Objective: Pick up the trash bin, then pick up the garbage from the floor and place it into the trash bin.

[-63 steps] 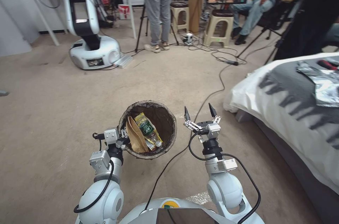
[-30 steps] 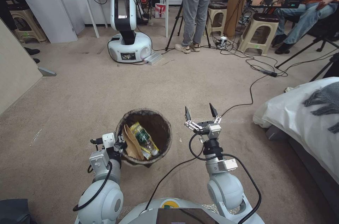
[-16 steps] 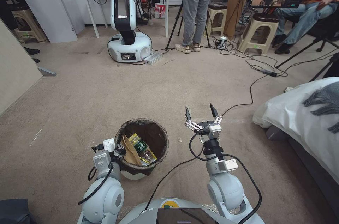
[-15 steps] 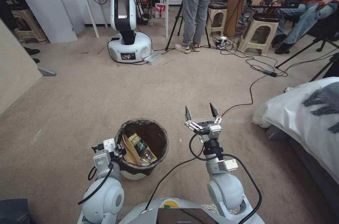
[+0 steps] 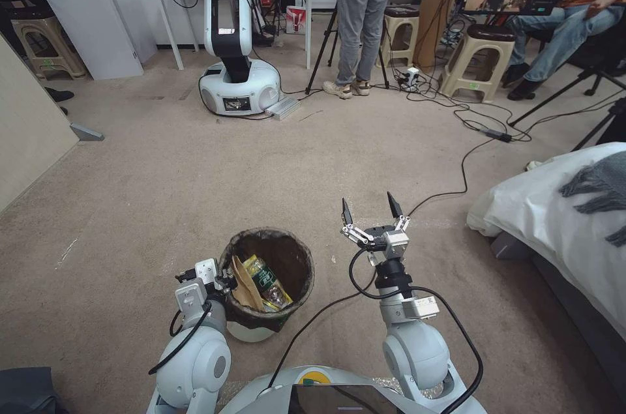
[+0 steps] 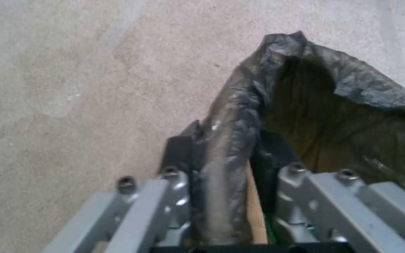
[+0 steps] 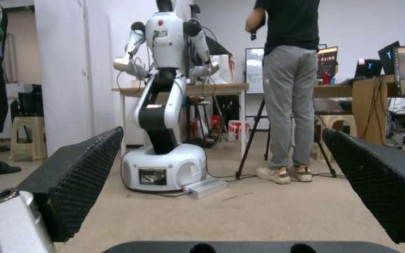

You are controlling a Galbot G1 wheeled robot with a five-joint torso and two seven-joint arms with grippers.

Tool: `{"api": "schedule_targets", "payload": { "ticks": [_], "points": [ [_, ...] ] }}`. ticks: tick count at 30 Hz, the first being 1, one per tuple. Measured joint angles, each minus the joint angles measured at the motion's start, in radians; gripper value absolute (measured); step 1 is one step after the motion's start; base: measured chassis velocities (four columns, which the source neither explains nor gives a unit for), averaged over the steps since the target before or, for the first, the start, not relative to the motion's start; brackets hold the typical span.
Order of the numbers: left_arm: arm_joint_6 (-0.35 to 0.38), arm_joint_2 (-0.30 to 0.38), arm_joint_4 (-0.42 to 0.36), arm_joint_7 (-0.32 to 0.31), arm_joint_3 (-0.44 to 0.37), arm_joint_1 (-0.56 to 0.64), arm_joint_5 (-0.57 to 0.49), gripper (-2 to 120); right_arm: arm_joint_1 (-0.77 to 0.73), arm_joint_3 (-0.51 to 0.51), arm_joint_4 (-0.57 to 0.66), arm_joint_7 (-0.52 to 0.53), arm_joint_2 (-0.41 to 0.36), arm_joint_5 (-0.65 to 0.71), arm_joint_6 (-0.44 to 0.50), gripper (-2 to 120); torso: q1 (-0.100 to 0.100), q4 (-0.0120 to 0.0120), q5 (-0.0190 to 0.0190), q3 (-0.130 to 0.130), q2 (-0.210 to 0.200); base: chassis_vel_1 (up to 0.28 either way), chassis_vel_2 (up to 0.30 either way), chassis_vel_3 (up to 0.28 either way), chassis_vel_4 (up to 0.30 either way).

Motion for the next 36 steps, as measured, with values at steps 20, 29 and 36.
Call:
{"api": "schedule_targets", "payload": {
  "ticks": [20,29,36],
  "points": [
    [-0.028,0.0,0.009,0.0,-0.013,-0.004,-0.079,70,-0.007,0.006,-0.001,-0.008,0.006,-0.007,0.006,100,0.0,0.0,0.0001,0.0,0.0,0.0,0.0,0.0,0.0],
    [-0.052,0.001,0.013,0.0,-0.016,-0.004,-0.074,72,-0.008,0.01,0.001,-0.01,0.005,-0.007,0.006,100,0.0,0.0,0.0001,0.0,0.0,0.0,0.0,0.0,0.0],
    [-0.103,0.001,0.007,0.005,-0.03,-0.002,0.037,77,-0.005,0.011,-0.003,-0.011,0.002,-0.006,0.006,100,0.0,0.0001,0.0001,0.0,0.0,0.0,0.0,0.0,0.0]
  ]
}}
